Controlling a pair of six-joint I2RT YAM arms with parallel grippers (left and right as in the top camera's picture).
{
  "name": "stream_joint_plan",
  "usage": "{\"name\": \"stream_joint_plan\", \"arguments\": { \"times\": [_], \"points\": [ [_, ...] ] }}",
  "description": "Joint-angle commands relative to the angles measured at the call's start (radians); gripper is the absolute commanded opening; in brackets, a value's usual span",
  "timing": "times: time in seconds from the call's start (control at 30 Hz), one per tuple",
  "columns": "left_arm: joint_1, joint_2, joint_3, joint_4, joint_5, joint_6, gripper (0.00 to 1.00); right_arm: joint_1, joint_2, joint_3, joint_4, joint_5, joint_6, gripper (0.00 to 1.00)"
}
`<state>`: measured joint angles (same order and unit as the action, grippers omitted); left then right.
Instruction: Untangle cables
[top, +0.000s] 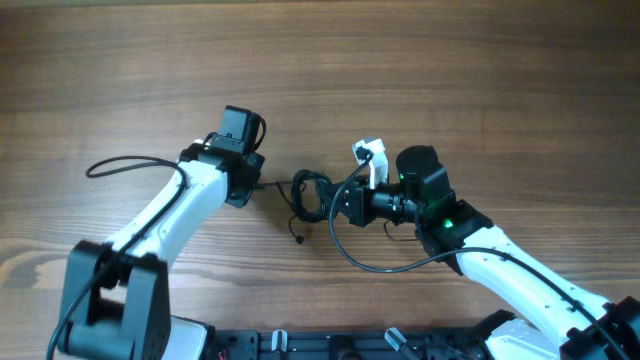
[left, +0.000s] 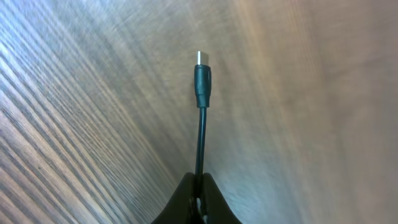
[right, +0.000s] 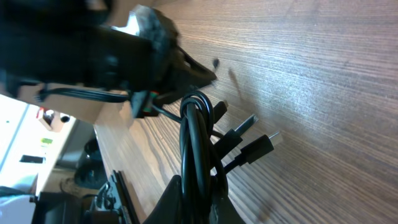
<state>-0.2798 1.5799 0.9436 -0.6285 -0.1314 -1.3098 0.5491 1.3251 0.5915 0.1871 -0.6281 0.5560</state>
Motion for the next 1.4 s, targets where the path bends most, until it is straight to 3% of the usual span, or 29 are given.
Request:
{"name": "stream_joint_plan", "arguments": {
  "times": [0.0, 0.1, 0.3, 0.43, 0.57, 0.73, 0.87, 1.13, 1.27, 1.37],
  "points": [
    [-0.046, -0.181, 0.005, -0.006, -0.074, 0.067, 0.04, 0.0, 0.005, 0.005, 0.006, -0.001, 0.056, 0.04],
    [-0.171, -0.263, 0.005, -0.027, -0.216, 0.076, 0.04, 0.0, 0.005, 0.005, 0.004, 0.011, 0.082, 0.05],
    [-0.41, -0.24, 0.005, -0.058, -0.489, 0.067, 0.04, 0.0, 0.005, 0.005, -0.017, 0.011, 0.11, 0.04],
    [-0.431, -0.186, 0.005, -0.19, -0.658, -0.127, 0.04, 0.0, 0.005, 0.005, -0.026, 0.01, 0.11, 0.04],
    [-0.429, -0.154, 0.005, -0.257, -0.716, -0.267, 0.04, 0.0, 0.005, 0.005, -0.031, 0.011, 0.139, 0.04],
    [-0.432, -0.149, 0.005, -0.219, -0.699, -0.307, 0.04, 0.002, 0.005, 0.005, -0.031, -0.004, 0.158, 0.04],
    [-0.432, -0.102, 0.005, -0.18, -0.584, -0.307, 0.04, 0.001, 0.005, 0.005, -0.031, -0.013, 0.188, 0.04],
    [-0.353, -0.072, 0.005, -0.052, -0.096, -0.408, 0.04, 0.001, 0.005, 0.005, -0.031, -0.015, 0.178, 0.04],
    [-0.359, -0.073, 0.005, -0.021, -0.089, -0.434, 0.04, 0.001, 0.005, 0.005, -0.031, -0.009, 0.177, 0.04],
    [-0.352, -0.108, 0.005, -0.03, -0.09, -0.423, 0.04, 0.001, 0.005, 0.005, -0.089, 0.133, 0.177, 0.05]
  ]
}}
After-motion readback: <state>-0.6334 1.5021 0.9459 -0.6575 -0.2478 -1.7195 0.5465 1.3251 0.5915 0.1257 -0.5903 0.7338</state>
